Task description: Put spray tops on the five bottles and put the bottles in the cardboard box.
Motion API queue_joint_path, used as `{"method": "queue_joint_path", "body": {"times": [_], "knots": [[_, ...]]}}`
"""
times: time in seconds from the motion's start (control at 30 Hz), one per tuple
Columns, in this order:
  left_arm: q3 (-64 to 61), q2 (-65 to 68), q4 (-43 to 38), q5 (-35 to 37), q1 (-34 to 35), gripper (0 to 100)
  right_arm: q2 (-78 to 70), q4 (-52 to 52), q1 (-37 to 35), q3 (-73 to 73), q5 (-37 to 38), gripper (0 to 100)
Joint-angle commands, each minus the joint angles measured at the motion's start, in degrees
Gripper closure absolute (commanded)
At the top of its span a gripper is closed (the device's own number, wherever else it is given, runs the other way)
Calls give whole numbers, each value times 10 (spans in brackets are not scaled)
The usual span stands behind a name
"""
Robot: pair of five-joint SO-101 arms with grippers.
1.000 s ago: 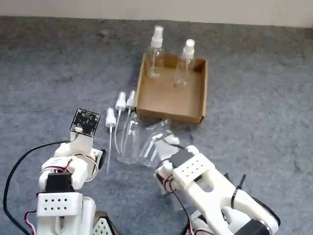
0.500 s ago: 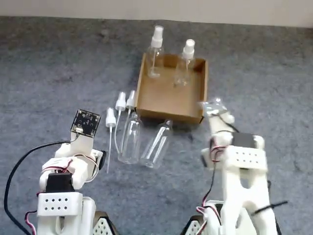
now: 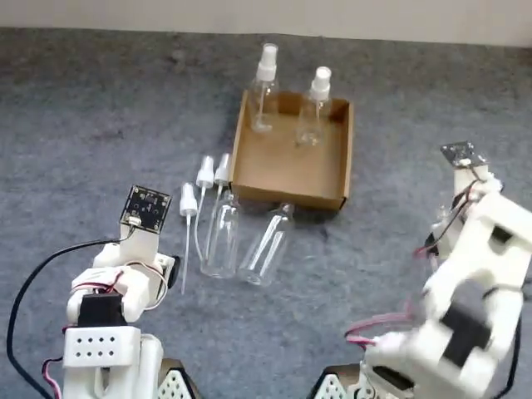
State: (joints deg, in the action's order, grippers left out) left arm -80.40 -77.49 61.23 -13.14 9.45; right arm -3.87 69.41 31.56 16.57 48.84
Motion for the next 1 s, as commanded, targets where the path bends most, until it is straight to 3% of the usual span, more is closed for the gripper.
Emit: {"method": "queue_joint_path", "body": {"times": [0.0,0.17,0.33,0.57,0.97], "knots": [[1,-1,-12,-4,2,819,-110,-8,24,-120,14,950],[-1,-4,-12,-4,2,819,-167,-6,36,-176,15,783],[-1,-4,-12,-4,2,819,-160,36,18,-179,12,693],[-1,-4,-12,-4,2,819,-102,65,-7,-182,-39,682],[-2,-4,-12,-4,2,819,-91,65,-47,-182,-62,683]]}}
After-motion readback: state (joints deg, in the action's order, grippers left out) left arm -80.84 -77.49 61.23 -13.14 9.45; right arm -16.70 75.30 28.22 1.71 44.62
